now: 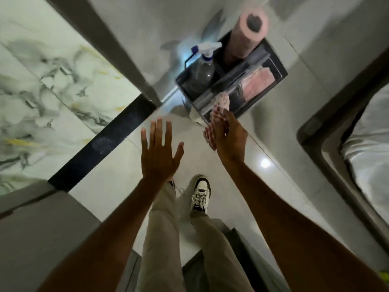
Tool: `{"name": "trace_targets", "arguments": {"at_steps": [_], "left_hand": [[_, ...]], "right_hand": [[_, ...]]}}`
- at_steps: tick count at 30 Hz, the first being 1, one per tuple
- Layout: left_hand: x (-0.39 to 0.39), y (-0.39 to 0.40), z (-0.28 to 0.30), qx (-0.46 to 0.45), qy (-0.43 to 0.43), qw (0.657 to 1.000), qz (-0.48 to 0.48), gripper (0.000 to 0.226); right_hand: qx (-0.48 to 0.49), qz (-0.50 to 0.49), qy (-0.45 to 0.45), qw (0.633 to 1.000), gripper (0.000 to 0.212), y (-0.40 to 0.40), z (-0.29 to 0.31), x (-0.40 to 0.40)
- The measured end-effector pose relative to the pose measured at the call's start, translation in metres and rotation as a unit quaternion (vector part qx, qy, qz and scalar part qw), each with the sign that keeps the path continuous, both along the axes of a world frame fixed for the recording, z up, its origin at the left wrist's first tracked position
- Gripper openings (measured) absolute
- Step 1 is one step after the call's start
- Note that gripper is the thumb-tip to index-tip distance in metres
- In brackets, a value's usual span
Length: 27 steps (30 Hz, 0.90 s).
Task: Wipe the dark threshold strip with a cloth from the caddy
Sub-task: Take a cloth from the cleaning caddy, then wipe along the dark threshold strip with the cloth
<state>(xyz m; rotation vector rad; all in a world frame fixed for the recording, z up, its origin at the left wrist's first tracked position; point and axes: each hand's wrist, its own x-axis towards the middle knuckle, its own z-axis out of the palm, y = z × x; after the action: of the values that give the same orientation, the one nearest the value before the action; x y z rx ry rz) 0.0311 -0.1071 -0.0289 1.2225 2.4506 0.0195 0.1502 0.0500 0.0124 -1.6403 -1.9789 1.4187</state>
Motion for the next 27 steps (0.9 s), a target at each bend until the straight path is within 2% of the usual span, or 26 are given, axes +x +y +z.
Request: {"name": "trace_targets", "arguments": {"at_steps": [3,8,12,15,17,20,27], "left_hand": [[0.002,-0.049,0.011,-0.011,-0.014,0.998,0.059,0.078],[-0.018,-0.128,0.007,-0.036,-0.026,0.988,0.149,0.081],[-0.040,-0.192,0.006,-0.028,-0.041,0.978,0.201,0.082],[-0.057,-0.235,-0.008,-0.020,-0.057,0.977,0.203,0.085],[-0.072,-0.259,-0.041,-0.016,-0.054,0.977,0.204,0.083],[-0.089,-0.281,-0.119,-0.019,-0.047,0.980,0.191,0.081],[-0.112,-0.281,-0.369,-0.006,-0.074,0.984,0.164,0.082]], "right_hand": [[-0.023,0.037,0.020,0.999,0.043,-0.043,0.016,-0.026],[-0.041,0.092,0.059,0.993,0.043,-0.111,0.013,-0.091],[-0.007,0.179,0.034,0.983,0.043,-0.152,0.004,-0.140],[-0.006,0.224,0.010,0.974,0.041,-0.173,-0.010,-0.178],[-0.009,0.238,0.016,0.971,0.040,-0.185,-0.038,-0.206],[0.035,0.247,0.020,0.968,0.037,-0.192,-0.118,-0.236],[0.125,0.267,-0.031,0.955,0.032,-0.196,-0.368,-0.275]]}}
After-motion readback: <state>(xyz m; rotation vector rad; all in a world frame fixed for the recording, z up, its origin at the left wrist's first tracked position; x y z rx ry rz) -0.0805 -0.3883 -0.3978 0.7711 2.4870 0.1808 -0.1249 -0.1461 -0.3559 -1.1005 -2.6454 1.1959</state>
